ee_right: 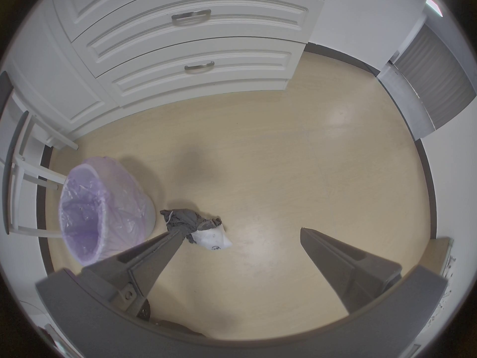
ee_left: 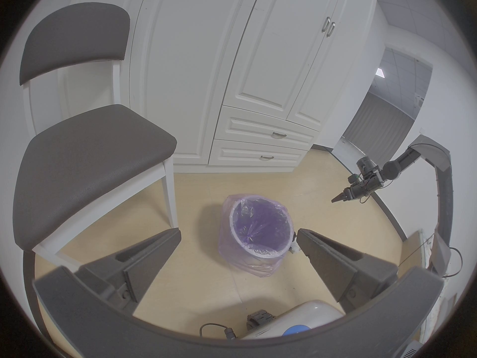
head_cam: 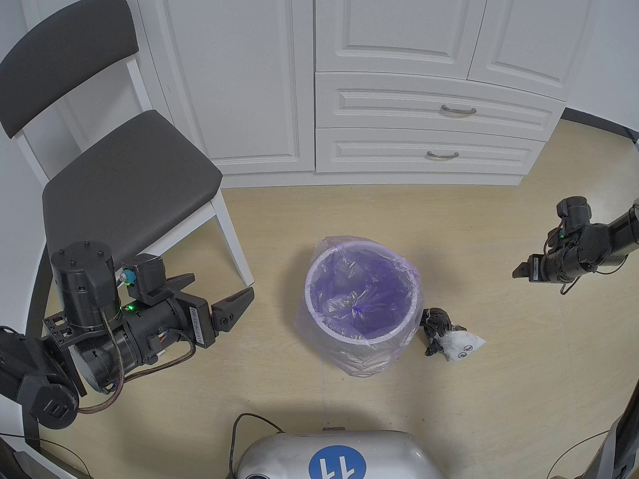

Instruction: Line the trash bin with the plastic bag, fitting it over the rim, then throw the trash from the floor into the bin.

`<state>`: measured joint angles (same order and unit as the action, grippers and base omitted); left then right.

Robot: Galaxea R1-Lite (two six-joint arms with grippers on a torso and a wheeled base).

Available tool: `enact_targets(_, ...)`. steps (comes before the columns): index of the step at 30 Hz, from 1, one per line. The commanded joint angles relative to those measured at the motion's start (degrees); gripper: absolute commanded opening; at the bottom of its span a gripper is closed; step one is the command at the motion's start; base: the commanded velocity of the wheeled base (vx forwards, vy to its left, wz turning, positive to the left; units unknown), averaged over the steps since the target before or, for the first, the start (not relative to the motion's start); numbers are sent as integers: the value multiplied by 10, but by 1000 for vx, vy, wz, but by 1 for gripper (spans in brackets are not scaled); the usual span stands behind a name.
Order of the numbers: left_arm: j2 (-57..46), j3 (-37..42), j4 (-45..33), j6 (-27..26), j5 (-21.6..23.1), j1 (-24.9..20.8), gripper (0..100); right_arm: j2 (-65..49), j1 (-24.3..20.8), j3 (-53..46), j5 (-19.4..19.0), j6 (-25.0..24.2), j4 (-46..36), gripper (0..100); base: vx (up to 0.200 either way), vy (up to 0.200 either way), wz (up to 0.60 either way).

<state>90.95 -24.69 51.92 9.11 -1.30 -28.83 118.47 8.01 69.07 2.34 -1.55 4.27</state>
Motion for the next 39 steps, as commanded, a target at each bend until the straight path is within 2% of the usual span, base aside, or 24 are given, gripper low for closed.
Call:
enact_targets(1,2,1,0,-1,0,-1,100,43,7,10,-1,0,5,100,0,0,0)
enact_targets(16,7,-2,0,0,0,-1,100,133,12,64,-4,-8,6,100,0,0,0)
enact_targets(20,10,-1,0,0,0,-1,100,152,10,77,-20,-12,6,100,0,0,0)
enact_targets(27,12,-1,0,0,0,-1,100,204,-1,113,-29,-40,6,100,0,0,0)
enact_targets(32,12,-1,1,0,0,0,100,255,-19,155,-75,-69,6,100,0,0,0)
enact_targets(39,14,-2,2,0,-1,0,100,326,-39,222,-79,-99,6,100,0,0,0)
